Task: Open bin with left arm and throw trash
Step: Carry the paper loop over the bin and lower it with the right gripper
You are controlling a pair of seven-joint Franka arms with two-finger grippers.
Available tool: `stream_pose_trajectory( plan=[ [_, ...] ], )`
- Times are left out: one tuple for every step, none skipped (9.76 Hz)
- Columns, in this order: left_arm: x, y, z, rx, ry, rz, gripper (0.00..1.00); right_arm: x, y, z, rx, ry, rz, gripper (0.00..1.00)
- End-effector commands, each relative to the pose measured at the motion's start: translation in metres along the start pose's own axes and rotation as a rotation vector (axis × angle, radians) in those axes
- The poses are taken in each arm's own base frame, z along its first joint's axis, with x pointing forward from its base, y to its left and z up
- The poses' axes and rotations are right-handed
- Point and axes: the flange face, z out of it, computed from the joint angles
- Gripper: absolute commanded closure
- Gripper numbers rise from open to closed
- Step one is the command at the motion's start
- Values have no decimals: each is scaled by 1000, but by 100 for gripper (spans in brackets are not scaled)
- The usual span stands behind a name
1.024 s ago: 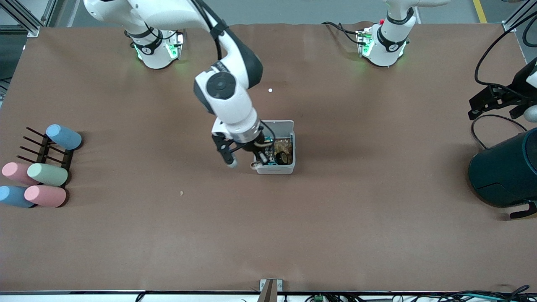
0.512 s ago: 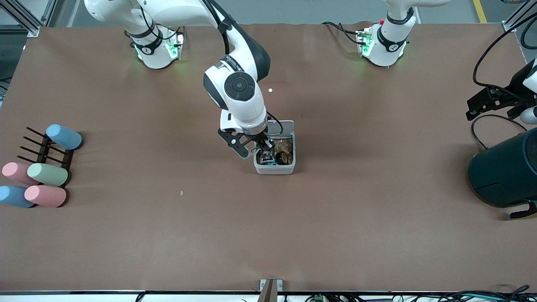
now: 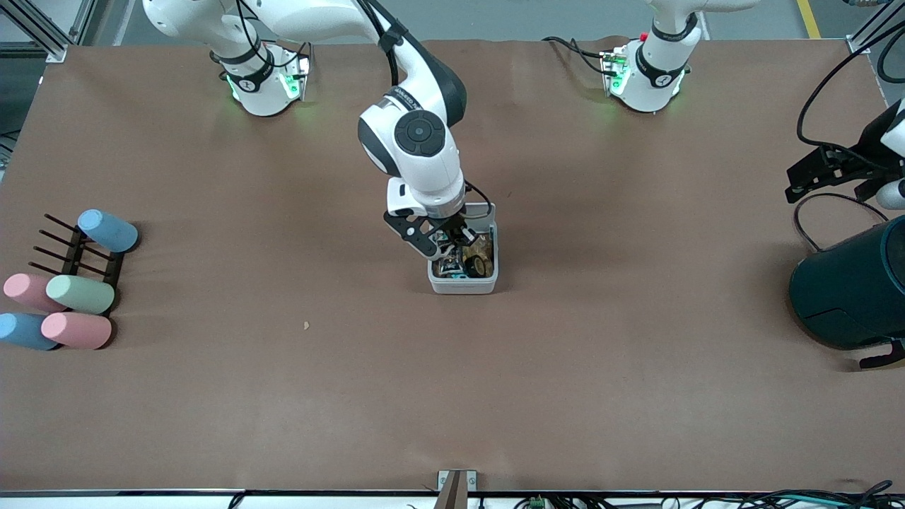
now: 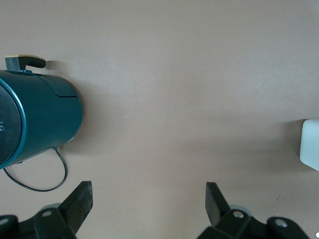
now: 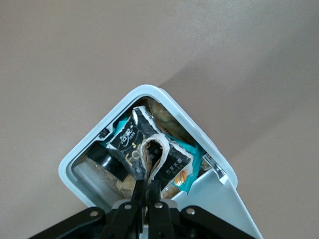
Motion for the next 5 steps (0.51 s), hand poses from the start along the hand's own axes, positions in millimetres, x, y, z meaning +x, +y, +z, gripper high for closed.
stream_pose_trajectory(
  plan=[
    [1, 0, -5, -2, -4, 2, 0, 4, 2, 10, 5, 13, -10, 100],
    [1, 0, -5, -5, -4, 0, 0, 6, 2, 17, -1, 15, -6, 97],
    [1, 0, -5, -5, -4, 2, 0, 6, 2, 17, -1, 14, -4, 87],
    [1, 0, -5, -5, -4, 2, 0, 6, 3, 17, -3, 14, -1, 78],
    [1, 0, -5, -5, -4, 2, 0, 6, 3, 17, -6, 13, 6, 68]
  ],
)
